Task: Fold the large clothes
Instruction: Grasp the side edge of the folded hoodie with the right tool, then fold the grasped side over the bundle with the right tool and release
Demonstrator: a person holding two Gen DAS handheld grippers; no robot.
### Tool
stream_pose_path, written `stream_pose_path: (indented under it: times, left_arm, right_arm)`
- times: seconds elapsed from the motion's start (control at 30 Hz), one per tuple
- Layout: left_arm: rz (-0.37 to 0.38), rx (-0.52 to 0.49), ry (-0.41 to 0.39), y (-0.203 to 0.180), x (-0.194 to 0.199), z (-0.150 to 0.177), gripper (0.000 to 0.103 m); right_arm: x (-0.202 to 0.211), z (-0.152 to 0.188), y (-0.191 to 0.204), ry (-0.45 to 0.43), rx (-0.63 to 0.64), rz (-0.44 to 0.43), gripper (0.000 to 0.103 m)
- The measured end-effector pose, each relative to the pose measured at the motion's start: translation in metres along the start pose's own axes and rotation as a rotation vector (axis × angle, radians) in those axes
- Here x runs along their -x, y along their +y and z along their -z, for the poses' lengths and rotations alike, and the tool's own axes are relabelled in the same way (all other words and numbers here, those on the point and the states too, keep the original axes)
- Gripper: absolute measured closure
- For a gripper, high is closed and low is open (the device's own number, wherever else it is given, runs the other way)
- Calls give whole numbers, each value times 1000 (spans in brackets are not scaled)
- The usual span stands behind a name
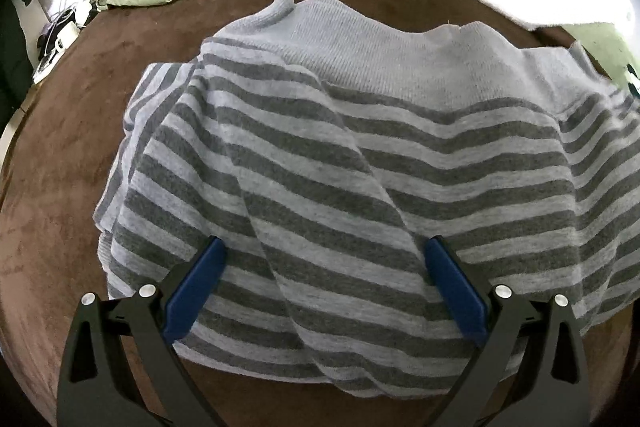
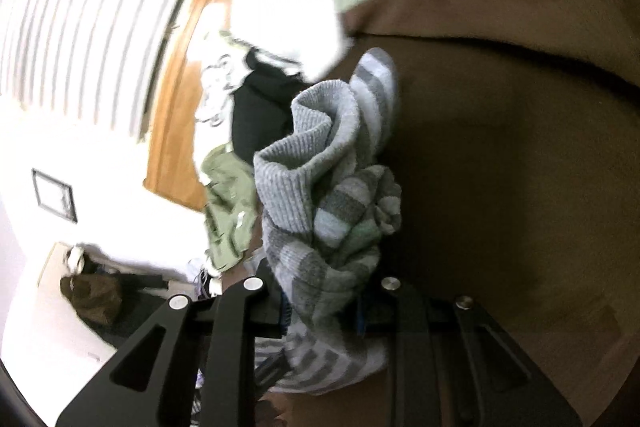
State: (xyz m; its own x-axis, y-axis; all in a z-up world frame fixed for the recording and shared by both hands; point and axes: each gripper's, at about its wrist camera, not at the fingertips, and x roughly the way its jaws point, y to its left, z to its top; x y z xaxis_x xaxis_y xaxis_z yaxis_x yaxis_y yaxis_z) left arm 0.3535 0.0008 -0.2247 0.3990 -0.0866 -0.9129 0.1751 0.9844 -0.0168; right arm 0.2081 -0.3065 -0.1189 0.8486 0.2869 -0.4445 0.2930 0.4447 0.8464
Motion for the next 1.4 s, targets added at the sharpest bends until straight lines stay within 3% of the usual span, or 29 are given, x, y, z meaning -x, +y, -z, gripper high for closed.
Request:
stream_pose_path:
  times: [0.43,0.8,0.93,1.13,1.3,1.4]
  left_arm:
    - [30,47,-21,16,1,5,6]
    - [24,22,-53,39,26,3,6]
    - [12,80,-84,72,51,12,6]
    - [-22,270,-117,150,84,38,7]
    - [-104,329,-102,197,90,58,7]
    - [-115,352,-88,216,87,70,7]
  right_arm:
    - [-29,46,118,106,320,-36,80]
    - [-90,89,191,260,590,37,81]
    - [-121,119,203,322,699,79,81]
    - [-173,168,198,482,764,128,81]
    - [-211,212,186,578,848,232,81]
    - [-225,230,186,612,898,281,81]
